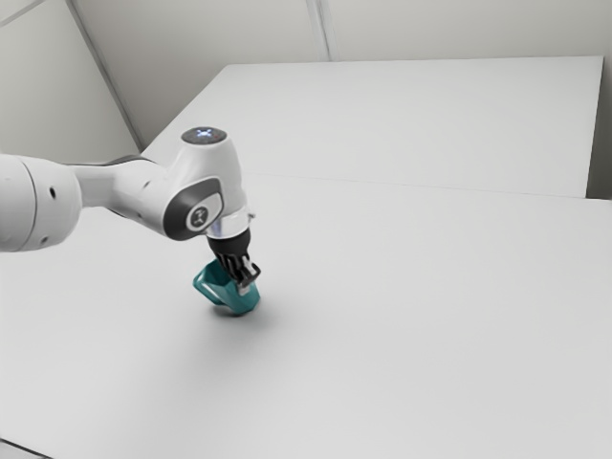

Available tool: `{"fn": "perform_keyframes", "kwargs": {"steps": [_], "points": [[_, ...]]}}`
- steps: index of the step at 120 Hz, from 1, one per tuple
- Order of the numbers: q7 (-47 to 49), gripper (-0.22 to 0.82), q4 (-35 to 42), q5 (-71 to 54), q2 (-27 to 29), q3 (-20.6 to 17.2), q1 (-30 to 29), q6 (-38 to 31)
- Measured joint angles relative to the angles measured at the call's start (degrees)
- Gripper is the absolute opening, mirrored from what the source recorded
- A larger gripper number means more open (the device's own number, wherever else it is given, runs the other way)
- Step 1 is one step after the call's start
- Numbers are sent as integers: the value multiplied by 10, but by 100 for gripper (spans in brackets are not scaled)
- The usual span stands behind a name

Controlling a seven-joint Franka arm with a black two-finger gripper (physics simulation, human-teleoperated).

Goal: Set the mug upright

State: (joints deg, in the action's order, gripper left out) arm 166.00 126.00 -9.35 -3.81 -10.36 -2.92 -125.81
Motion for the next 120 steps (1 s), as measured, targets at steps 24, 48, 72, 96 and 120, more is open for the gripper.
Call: {"fn": "perform_keyframes", "kwargs": {"steps": [24,48,72,96,120], "points": [[0,34,-2,-9,11,0,-6,6],[0,50,-8,-11,50,-1,-4,32],[0,56,-100,-5,52,5,24,87],[0,59,-220,-1,26,45,87,150],[0,60,-282,1,29,59,94,219]]}}
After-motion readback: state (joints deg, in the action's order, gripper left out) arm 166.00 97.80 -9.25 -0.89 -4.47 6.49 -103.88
